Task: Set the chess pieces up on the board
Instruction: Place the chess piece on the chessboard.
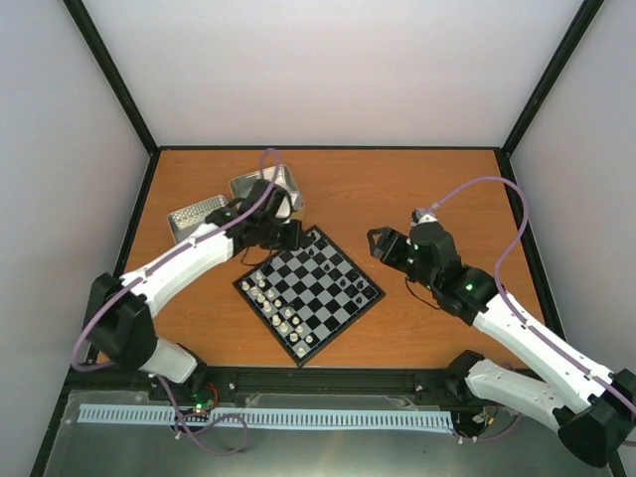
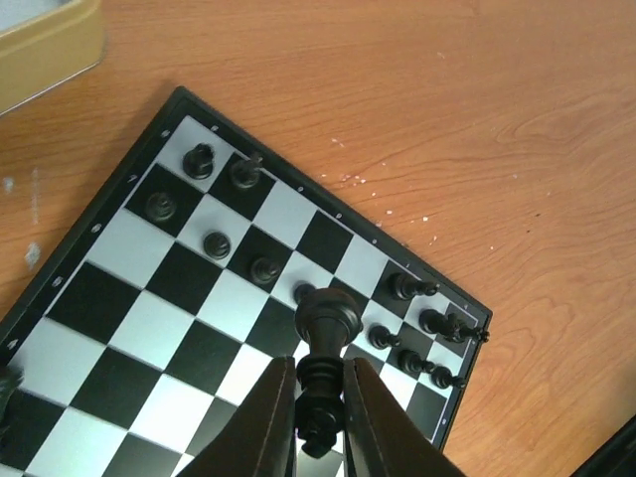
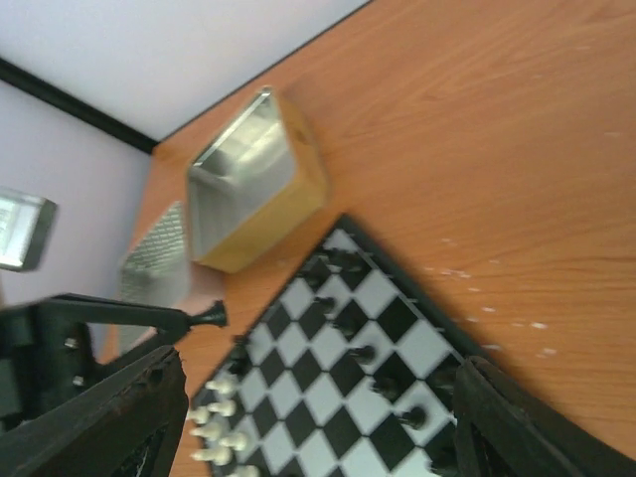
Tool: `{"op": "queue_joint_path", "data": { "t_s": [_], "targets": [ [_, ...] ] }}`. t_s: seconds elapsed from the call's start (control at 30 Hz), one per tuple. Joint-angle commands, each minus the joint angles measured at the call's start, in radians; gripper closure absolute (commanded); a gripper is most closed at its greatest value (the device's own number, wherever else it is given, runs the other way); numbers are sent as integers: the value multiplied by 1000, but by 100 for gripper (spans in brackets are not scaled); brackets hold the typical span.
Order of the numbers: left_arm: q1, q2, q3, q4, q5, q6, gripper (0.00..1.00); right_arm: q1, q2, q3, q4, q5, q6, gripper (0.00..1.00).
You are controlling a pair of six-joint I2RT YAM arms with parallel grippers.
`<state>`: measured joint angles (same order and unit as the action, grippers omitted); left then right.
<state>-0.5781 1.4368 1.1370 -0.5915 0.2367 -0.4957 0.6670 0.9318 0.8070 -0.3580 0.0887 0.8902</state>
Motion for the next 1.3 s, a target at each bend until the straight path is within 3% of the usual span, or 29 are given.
{"op": "queue_joint_path", "data": {
  "t_s": [0.0, 0.2, 0.4, 1.27],
  "targets": [
    [-91, 129, 168, -135, -100, 70, 95, -6, -70, -38, -117, 168, -16, 27],
    [-195, 351, 395, -260, -210, 89, 95, -9, -158, -96, -137, 236, 4, 27],
    [-222, 491, 524, -320, -215, 106, 95, -8, -194, -121, -181, 302, -21, 27],
    [-227, 708, 697, -450, -240, 157, 92, -9, -222, -187, -177, 318, -36, 27]
  ]
}}
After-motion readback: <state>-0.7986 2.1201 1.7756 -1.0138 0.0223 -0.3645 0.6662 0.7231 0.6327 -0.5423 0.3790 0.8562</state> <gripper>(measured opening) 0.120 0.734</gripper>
